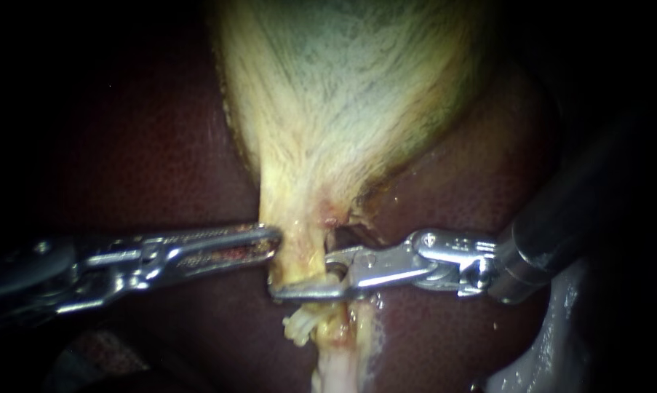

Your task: Going back third clip left tube

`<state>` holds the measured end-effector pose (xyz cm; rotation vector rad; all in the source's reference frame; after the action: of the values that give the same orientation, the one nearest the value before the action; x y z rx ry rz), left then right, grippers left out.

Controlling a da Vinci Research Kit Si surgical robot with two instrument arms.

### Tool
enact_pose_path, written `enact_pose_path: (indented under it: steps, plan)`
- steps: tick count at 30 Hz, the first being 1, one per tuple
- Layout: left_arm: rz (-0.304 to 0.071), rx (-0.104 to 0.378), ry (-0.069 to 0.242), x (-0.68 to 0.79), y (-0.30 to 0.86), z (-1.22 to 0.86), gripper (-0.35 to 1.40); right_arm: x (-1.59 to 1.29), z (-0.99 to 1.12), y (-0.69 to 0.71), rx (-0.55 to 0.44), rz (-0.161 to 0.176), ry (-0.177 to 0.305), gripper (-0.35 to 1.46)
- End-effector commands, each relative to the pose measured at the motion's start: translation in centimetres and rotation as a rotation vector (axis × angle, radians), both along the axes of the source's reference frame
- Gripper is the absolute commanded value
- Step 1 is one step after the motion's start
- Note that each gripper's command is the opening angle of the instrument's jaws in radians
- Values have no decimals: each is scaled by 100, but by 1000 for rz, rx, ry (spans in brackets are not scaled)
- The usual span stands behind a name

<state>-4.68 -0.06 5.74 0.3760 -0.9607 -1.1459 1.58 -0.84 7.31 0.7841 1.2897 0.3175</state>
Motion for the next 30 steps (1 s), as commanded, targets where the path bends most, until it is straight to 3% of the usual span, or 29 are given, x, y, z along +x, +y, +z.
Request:
enact_pose_path:
  steps: [1,10,15,18,30]
  plan:
    - [0,0,0,0,0,0,-35,1,0,-1,0,0,0,-35]
    - [0,0,0,0,0,0,-35,1,-1,-2,0,0,0,-31]
    - [0,0,0,0,0,0,-35,5,-1,-4,-47,0,13,28]
    - [0,0,-1,0,0,0,-35,11,1,-2,-125,-4,38,47]
    - [1,0,-1,2,-1,-1,-35,-7,9,2,-219,0,61,57]
